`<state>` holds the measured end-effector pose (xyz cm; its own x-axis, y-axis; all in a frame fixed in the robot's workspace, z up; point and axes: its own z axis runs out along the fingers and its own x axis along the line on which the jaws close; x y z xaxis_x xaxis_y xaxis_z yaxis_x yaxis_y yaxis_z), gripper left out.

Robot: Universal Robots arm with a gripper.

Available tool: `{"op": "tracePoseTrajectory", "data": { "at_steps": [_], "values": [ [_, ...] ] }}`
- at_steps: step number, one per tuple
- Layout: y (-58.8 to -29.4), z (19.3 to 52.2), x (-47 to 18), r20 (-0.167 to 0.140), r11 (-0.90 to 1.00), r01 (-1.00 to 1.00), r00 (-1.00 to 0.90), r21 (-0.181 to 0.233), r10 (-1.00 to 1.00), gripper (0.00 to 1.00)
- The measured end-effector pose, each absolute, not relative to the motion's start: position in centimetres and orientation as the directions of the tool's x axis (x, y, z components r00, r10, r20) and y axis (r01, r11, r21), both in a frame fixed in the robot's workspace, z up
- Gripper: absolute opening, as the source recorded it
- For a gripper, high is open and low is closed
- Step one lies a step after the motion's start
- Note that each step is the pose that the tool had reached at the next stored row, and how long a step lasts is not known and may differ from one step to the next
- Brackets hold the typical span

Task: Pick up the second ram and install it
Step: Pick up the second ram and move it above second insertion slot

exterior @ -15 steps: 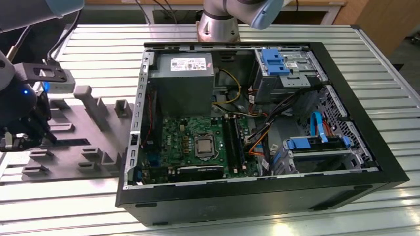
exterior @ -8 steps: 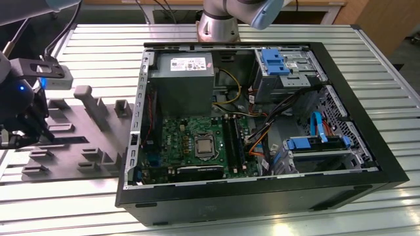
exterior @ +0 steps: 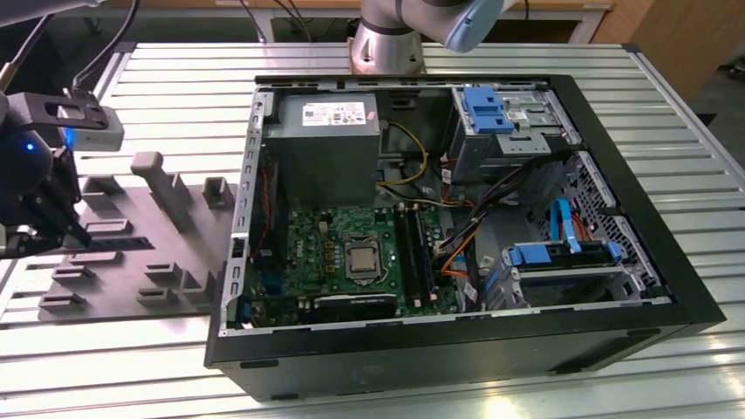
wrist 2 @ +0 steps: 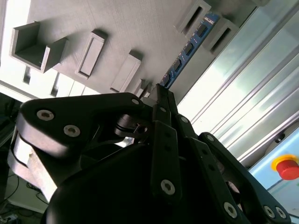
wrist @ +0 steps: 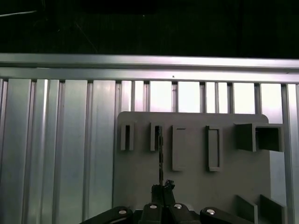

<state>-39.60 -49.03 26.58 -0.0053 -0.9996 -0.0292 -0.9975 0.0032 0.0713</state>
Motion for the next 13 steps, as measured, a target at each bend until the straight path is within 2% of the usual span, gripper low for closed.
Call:
{"op": "tracePoseTrajectory", "data": {
  "at_steps": [13],
  "values": [
    [-49.0, 28.2, -39.6, -0.032, 0.003, -0.998, -0.005, 0.071, -0.999, 0.12]
  ]
}}
